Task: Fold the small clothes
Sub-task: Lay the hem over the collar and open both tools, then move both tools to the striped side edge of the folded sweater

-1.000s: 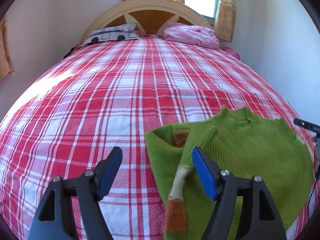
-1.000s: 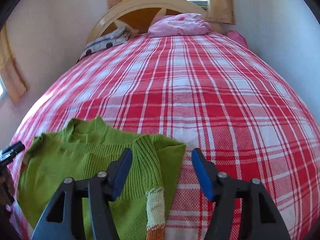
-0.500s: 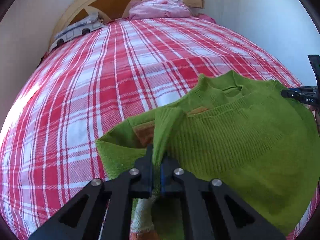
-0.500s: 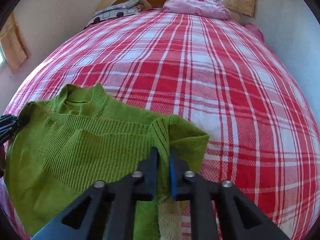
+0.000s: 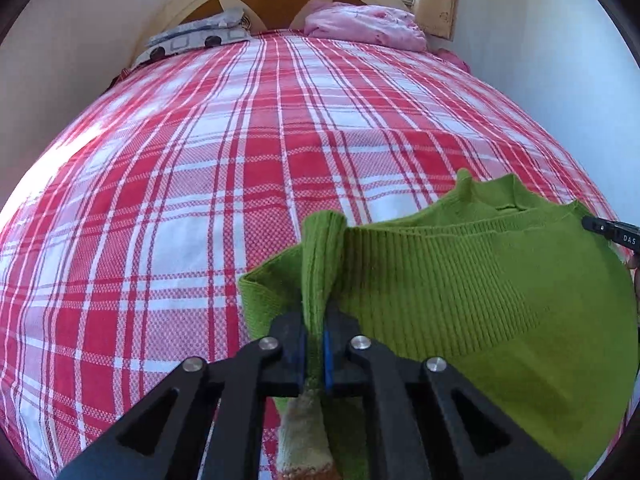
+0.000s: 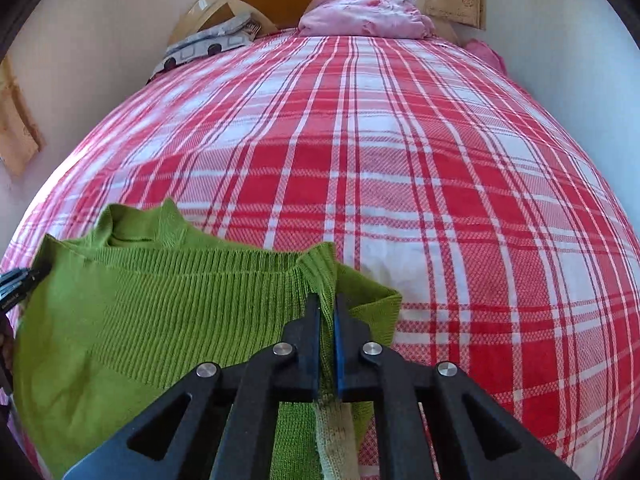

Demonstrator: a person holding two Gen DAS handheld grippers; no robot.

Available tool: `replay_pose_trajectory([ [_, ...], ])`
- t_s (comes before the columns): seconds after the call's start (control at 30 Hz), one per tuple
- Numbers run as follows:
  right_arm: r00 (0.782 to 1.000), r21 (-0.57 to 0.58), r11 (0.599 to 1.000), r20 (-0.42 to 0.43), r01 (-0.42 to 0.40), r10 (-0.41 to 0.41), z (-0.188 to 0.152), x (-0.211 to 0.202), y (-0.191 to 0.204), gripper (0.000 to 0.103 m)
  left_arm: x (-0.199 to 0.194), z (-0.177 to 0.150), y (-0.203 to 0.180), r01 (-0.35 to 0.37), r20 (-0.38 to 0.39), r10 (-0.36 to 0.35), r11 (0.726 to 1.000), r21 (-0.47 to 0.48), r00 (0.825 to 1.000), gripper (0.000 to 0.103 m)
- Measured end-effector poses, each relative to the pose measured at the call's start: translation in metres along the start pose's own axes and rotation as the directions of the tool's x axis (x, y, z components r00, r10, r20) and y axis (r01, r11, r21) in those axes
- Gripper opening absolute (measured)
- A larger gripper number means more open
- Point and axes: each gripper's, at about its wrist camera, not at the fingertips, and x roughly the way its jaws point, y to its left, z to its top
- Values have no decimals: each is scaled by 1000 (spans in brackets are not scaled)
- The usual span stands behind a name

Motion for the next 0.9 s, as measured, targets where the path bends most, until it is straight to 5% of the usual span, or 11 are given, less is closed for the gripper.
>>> replay_pose_trajectory([
  [0.07,1000,-20,1000,14,23,-23,-2,-7,2,24,-6,-1,-3,-28,12,28,1000,13,1000,20],
  [0.1,999,-29,999,15,44,-44,-2,-12,2,47,-11,-2,-3,-40,22,40,999,17,999,33],
  [0.13,998,-36,997,22,62,-61,-4,-20,2,59,-19,-4,-2,-50,39,50,999,17,998,48],
  [0.27,995,-46,999,95,8,-4,-22,-64,3,59,-59,-18,2,-85,133,81,996,25,988,62],
  [0.43,990,-142,985,86,-96,109,-69,-106,35,59,-91,-59,-9,-49,118,45,998,30,992,66],
  [0.7,999,-203,978,9,-44,46,-147,-89,57,59,-86,-110,-18,-68,29,67,998,13,997,71],
  [0.9,995,-146,987,72,-59,70,-134,-111,66,59,-85,-118,-16,-87,32,87,996,-5,996,80],
])
